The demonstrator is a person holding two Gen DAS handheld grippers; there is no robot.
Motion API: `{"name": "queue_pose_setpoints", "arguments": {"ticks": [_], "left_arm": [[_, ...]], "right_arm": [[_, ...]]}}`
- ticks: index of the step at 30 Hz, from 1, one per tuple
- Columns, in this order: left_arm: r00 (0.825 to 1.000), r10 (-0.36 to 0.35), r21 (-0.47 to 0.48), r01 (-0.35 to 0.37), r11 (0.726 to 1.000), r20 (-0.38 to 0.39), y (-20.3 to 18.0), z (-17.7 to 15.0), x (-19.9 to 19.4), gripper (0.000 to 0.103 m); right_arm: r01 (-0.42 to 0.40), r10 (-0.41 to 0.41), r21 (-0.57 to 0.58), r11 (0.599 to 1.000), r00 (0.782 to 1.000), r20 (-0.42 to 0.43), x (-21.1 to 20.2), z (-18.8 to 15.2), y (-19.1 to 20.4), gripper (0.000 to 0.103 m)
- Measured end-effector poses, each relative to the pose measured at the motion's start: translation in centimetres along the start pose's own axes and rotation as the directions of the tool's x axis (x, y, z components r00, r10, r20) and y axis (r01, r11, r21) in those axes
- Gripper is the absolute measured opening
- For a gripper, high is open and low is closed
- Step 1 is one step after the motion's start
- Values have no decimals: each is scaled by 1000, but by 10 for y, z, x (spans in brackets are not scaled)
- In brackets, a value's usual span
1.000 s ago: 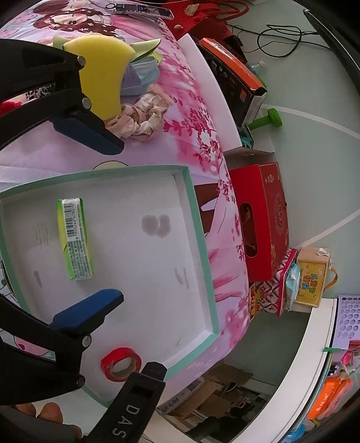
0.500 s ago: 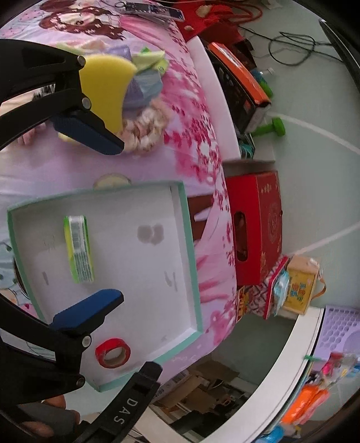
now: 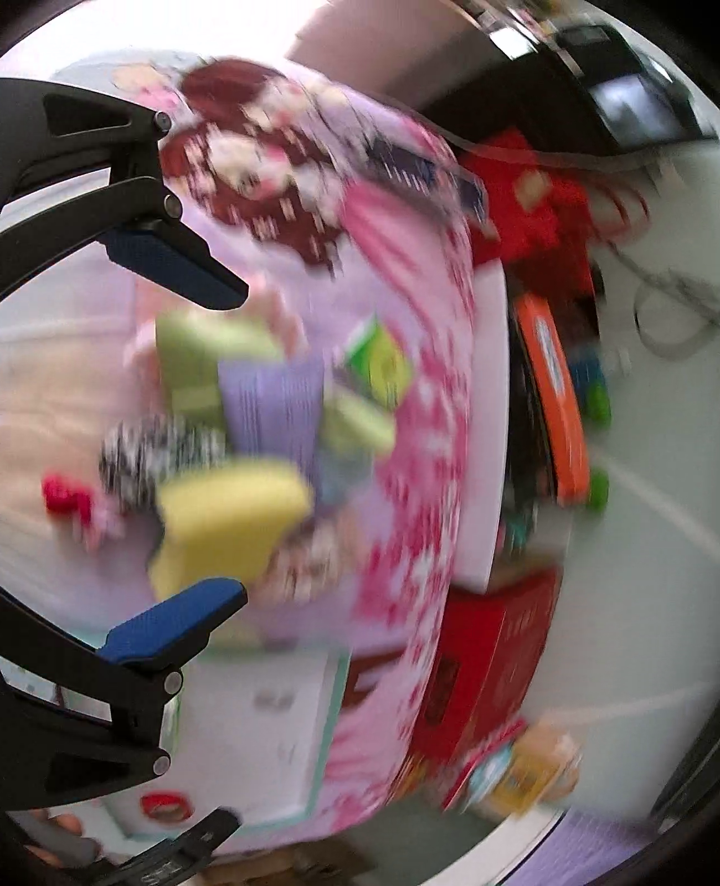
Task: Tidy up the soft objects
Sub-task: 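Move both open tools back to the pile of soft items, then grasp the yellow sponge with the right tool while the left tool grasps the pink fuzzy towel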
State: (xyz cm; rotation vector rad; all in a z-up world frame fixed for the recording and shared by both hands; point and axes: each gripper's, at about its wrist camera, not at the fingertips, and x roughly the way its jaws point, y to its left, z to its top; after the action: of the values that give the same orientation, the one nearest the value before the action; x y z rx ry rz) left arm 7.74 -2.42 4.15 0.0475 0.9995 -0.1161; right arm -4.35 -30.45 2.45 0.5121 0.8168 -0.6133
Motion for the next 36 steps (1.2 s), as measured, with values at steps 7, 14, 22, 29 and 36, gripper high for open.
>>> {"name": "queue_pose_setpoints", "arguments": {"ticks": [7,14,22,29,36], "left_arm": [[999,41,-192,-42,981,-11,66,-2,3,98],[999,28,-257,-35,966,-31,92,-12,17,98],[990,-17,-380,-38,924,-139,114,-23,45,98],[982,-23,-443,-63,894,-186,125,-30,65,97],[978,-40,-499,-70,864,-206,134,-33,78,97]], "right_arm": [[-114,109,-123,986,993,-47,0,-21,57,103],[-227,208,-257,939,973,-99,-2,-49,112,103],[-286,237,-349,892,955,-177,11,-75,147,103],[-350,290,-327,878,932,-219,17,-82,150,103],[-421,355,-320,849,902,-244,15,-86,160,103]]}}
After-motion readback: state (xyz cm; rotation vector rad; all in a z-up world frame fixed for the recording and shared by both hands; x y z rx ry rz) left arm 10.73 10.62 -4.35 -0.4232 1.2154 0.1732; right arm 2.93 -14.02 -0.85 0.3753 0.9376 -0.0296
